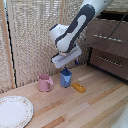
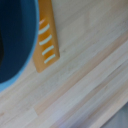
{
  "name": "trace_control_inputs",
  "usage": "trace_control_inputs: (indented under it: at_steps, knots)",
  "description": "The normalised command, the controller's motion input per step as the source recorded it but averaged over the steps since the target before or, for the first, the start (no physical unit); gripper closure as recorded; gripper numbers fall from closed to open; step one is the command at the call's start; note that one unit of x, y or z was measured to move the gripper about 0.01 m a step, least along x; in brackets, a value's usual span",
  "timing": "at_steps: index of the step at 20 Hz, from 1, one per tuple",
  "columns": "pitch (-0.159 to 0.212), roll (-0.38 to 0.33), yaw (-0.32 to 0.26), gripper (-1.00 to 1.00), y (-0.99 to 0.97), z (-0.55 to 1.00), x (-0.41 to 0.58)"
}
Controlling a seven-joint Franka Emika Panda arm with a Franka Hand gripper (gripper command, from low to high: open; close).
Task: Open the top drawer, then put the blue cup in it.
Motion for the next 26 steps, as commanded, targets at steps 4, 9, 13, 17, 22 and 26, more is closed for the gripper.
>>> trace_control_inputs:
  at_steps: [4, 9, 13, 17, 22, 26]
  knots:
    - [-0.076, 0.157, -0.001, -1.00, -0.02, -0.42, 0.360]
    - [-0.138, 0.252, 0.000, -1.00, -0.08, -0.37, 0.247]
    - [-0.104, 0.254, -0.038, -1.00, -0.28, -0.39, 0.097]
    - [0.006, 0.046, -0.078, -1.00, -0.18, -0.20, -0.001]
    - [0.044, 0.014, -0.028, 1.00, -0.11, -0.07, -0.013]
    - [0.018, 0.002, 0.000, 1.00, -0.01, -0.01, -0.009]
